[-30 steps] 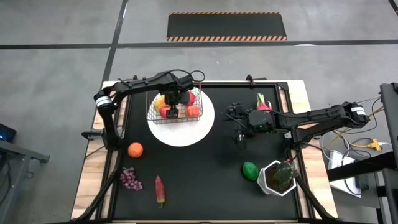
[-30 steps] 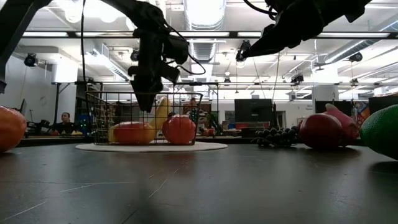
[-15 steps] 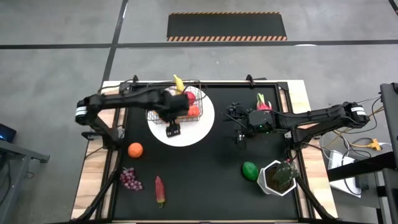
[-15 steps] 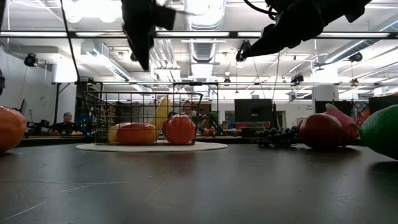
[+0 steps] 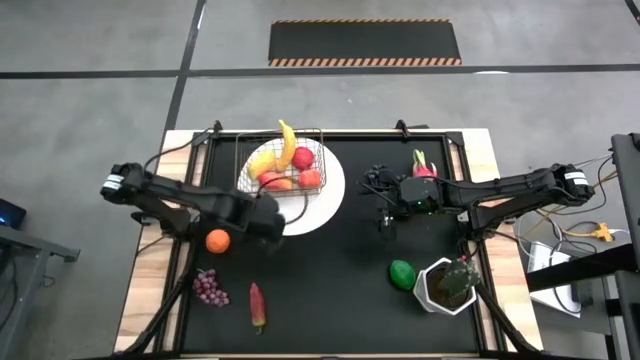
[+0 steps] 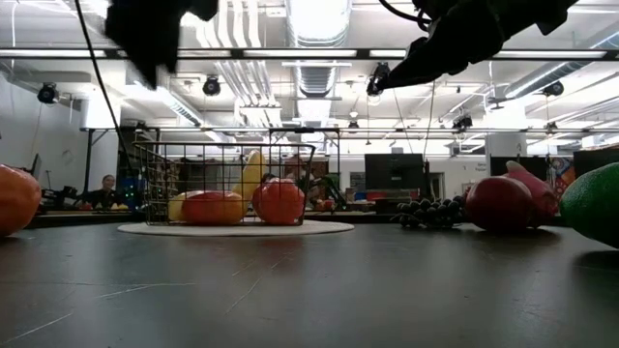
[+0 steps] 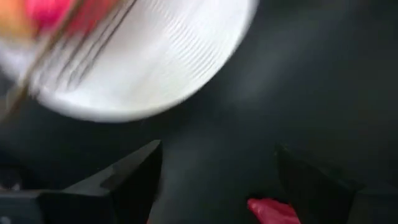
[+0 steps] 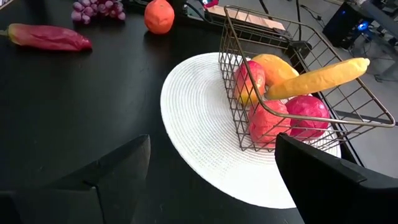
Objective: Build produce basket
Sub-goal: Put the orange into the wire basket
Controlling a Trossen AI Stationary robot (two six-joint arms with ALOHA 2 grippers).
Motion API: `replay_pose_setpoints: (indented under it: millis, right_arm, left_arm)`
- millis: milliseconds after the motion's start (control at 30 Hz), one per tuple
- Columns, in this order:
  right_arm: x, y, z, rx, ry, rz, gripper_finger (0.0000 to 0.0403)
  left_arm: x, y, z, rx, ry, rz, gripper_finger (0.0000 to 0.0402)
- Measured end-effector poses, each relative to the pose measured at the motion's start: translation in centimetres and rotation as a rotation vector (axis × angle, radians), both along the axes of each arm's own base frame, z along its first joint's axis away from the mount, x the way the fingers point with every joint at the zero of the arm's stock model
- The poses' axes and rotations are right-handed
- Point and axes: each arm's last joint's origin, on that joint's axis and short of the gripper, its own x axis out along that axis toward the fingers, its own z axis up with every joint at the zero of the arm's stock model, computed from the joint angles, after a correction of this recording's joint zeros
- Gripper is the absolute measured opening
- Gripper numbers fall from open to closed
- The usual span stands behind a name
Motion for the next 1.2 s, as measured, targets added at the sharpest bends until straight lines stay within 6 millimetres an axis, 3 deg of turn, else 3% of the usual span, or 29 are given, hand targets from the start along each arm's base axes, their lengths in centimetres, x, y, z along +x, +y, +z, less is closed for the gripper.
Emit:
replay_pose_setpoints:
  millis: [100, 200, 367, 733, 1200]
  right_arm:
    - [0.0, 0.0, 0.0, 0.0, 0.0, 0.0, 0.0327]
    - [0.0, 0.0, 0.0, -0.011, 0.002, 0.006, 0.0327]
    - [0.0, 0.0, 0.1, -0.03, -0.008, 0.015, 0.0327]
    - [0.1, 0.0, 0.2, -0.038, -0.02, 0.018, 0.0327]
    - [0.1, 0.0, 0.2, -0.026, -0.019, 0.013, 0.0327]
  left_arm:
    - [-1.7, -1.0, -2.0, -0.012, 0.112, 0.107, 0.0288]
    - [-3.5, -2.1, -3.9, -0.059, 0.253, 0.089, 0.0288]
    - [-5.4, -1.8, -5.5, -0.062, 0.422, 0.142, 0.0288]
    - [-7.0, -1.3, -8.3, -0.02, 0.529, 0.184, 0.0288]
    - [-7.5, -1.0, -9.6, 0.001, 0.548, 0.214, 0.0288]
